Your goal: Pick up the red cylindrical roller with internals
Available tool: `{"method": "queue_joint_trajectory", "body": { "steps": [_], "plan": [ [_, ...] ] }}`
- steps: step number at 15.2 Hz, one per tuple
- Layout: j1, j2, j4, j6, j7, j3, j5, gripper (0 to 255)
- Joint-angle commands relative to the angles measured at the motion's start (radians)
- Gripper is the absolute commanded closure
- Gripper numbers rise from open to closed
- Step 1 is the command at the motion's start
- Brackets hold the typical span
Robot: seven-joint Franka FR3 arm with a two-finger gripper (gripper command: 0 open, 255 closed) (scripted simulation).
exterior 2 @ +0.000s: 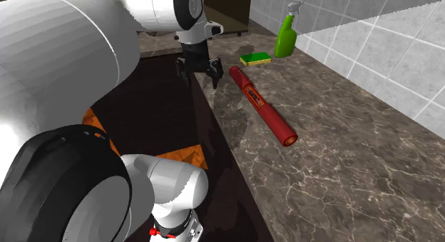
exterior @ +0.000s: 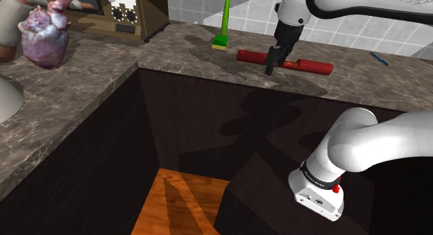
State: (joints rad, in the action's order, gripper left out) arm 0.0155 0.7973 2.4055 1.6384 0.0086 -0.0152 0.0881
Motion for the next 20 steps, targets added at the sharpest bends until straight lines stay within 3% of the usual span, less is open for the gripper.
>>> {"method": "queue_joint_trajectory", "body": {
  "steps": [1, 8, 15, 20],
  "plan": [
    [0.0, 0.0, 0.0, 0.0, 0.0, 0.0, 0.0, 0],
    [0.011, -0.072, -0.067, 0.0, -0.368, -0.228, 0.098, 0],
    [0.061, -0.258, -0.233, 0.012, -0.74, -0.45, 0.137, 0],
    [0.061, -0.269, -0.19, 0.065, -0.76, -0.472, 0.143, 0]
  ]
}}
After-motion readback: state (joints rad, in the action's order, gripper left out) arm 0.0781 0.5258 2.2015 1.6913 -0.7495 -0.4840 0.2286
